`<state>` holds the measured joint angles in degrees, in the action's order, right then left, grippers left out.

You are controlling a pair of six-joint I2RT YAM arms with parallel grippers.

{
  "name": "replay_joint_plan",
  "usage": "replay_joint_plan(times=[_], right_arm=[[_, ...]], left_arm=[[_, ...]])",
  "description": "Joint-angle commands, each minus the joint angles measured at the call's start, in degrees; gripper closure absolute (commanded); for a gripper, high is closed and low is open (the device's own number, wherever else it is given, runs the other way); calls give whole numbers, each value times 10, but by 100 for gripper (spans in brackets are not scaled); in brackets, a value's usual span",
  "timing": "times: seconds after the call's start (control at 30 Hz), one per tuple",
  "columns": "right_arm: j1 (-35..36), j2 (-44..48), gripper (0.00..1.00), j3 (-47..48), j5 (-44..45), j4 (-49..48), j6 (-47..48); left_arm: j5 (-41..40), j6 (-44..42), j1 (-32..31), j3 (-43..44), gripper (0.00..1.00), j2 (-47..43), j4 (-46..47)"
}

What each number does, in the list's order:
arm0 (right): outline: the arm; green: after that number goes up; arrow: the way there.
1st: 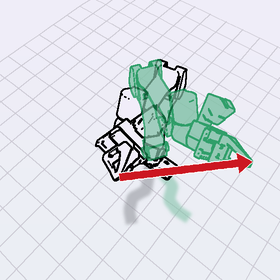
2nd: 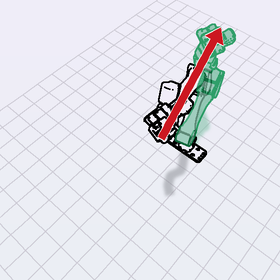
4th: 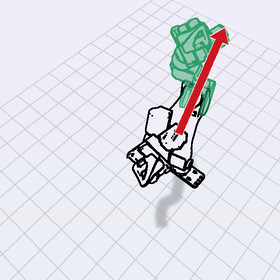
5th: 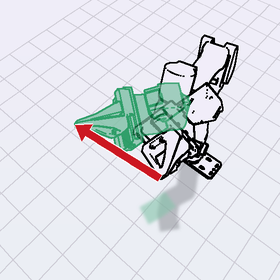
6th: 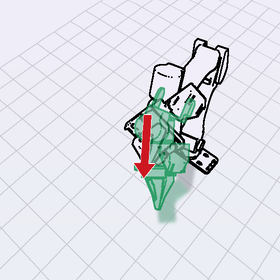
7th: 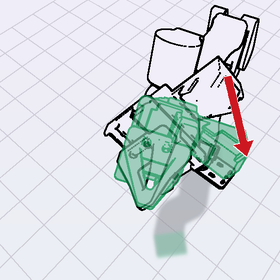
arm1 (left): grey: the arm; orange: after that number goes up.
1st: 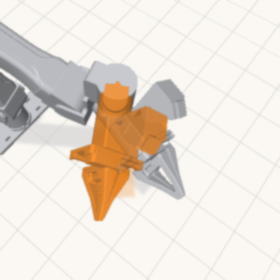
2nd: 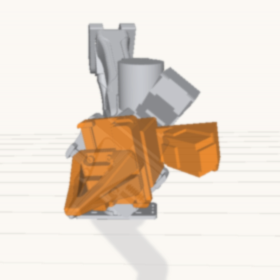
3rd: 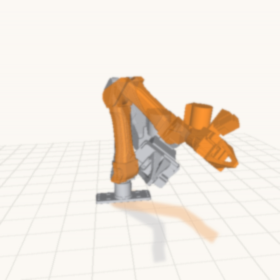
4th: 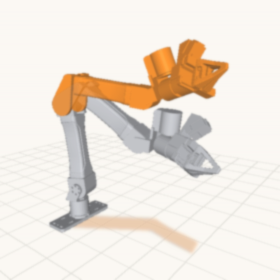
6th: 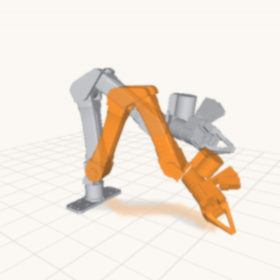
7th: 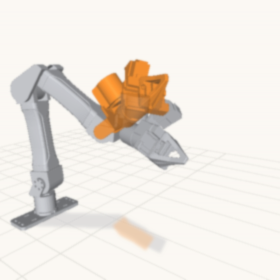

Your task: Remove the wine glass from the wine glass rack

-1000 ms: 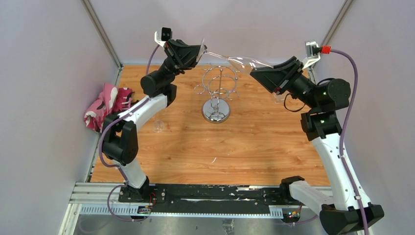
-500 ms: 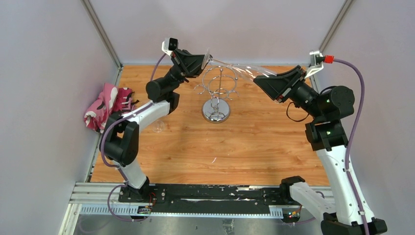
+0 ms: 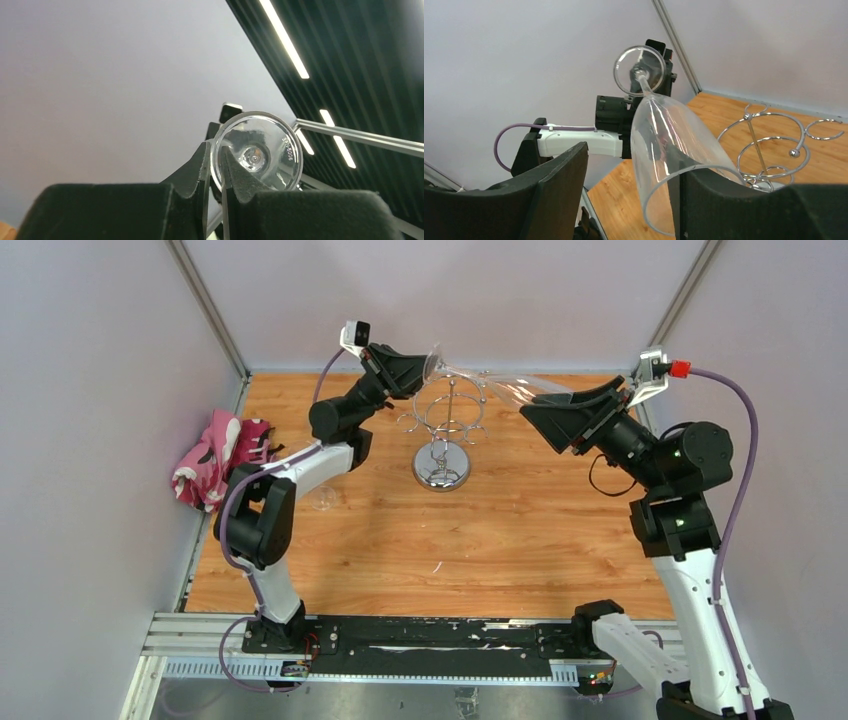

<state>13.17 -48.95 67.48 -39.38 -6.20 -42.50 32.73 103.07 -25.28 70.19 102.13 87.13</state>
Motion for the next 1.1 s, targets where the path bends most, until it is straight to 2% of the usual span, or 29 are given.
replay_joint_plan(times=[0.0, 0.3, 0.33, 0.43, 0.7, 0.87, 1.0, 1.07], right_arm=[[31, -21, 42, 13, -42, -23, 2], [30, -41, 98, 17, -54, -23, -7], [31, -44, 100, 19, -54, -21, -7], [31, -54, 100, 29, -50, 9, 0], [31, -46, 100, 57, 19, 163, 83], [31, -34, 100, 88, 41, 234, 122], [31, -24, 100, 99, 46, 269, 137], [31, -20, 100, 101, 48, 283, 143]], left_arm=[[173, -63, -48, 9, 100, 10, 21], [178, -64, -49, 7, 100, 3, 21], [179, -63, -48, 8, 100, 1, 21], [181, -60, -48, 12, 100, -3, 21], [191, -47, -45, 28, 99, -25, 21], [196, -47, -24, 23, 76, -27, 21], [197, -37, -4, 39, 68, -7, 21], [197, -29, 2, 59, 68, 7, 21]])
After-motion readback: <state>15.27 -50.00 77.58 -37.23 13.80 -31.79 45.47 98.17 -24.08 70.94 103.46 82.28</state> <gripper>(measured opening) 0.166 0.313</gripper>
